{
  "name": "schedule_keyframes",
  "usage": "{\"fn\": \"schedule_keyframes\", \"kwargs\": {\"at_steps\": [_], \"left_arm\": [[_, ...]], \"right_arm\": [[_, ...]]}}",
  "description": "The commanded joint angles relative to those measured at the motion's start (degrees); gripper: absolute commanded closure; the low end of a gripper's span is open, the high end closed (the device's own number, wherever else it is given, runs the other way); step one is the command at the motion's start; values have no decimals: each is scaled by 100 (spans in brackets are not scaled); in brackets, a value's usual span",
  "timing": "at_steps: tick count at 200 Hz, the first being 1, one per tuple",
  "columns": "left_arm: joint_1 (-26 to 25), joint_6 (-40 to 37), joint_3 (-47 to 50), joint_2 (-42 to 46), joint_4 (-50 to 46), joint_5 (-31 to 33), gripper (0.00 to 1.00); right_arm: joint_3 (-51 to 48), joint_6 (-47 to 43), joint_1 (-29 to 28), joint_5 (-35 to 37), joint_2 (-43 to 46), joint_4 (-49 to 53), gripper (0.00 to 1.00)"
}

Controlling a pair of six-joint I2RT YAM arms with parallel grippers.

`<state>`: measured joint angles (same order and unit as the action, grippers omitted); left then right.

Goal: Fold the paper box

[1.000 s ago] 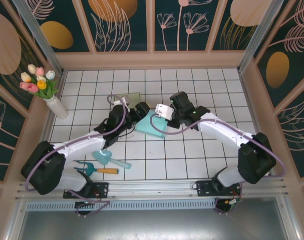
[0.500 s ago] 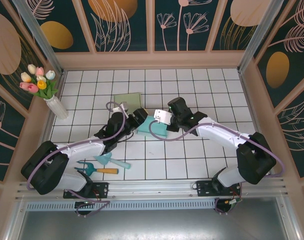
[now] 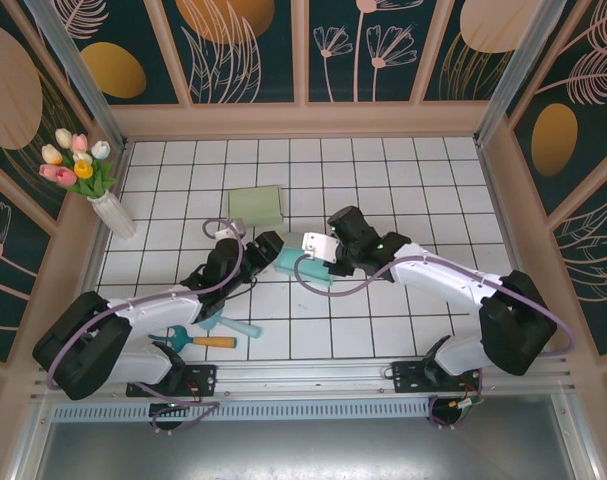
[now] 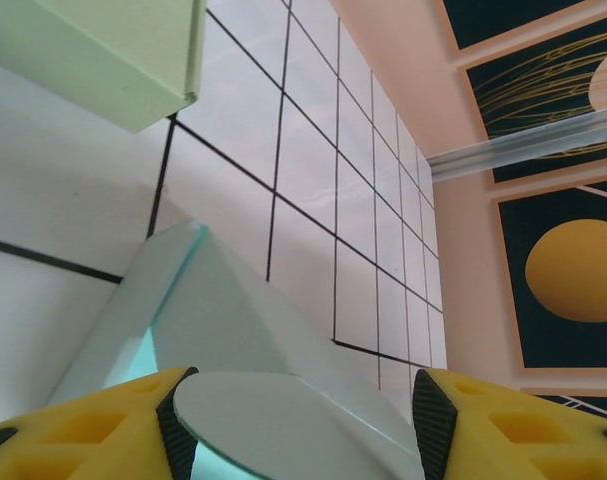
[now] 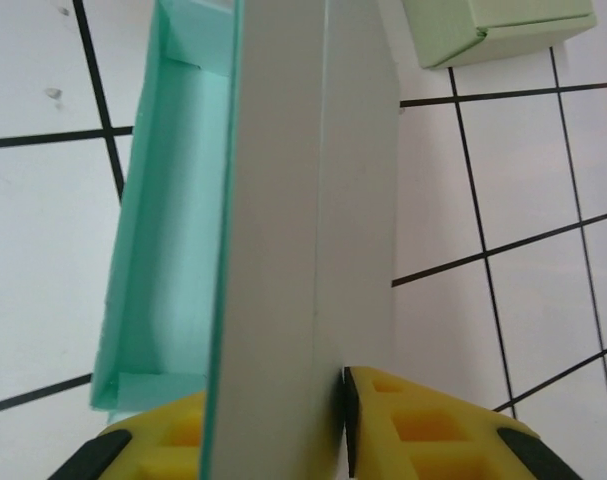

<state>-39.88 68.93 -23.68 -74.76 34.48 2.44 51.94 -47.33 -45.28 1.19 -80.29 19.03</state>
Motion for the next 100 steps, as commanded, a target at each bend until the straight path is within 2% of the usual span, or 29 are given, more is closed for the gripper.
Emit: {"fn": "schedule_keyframes", "kwargs": {"at_steps": [1, 38, 64, 100], "left_arm": [[-9, 60, 169, 161, -270, 184, 41], [-30, 59, 274, 200, -308, 249, 41], [-55, 64, 307, 149, -301, 298, 41], [-64, 63, 338, 137, -343, 397, 41]], "right_arm": [[-58, 382, -158, -76, 145, 408, 71], [-44, 653, -339, -262, 437, 708, 56], [21, 858, -394, -294, 613, 979, 51], [42, 1196, -500, -5, 924, 1178, 51]]}}
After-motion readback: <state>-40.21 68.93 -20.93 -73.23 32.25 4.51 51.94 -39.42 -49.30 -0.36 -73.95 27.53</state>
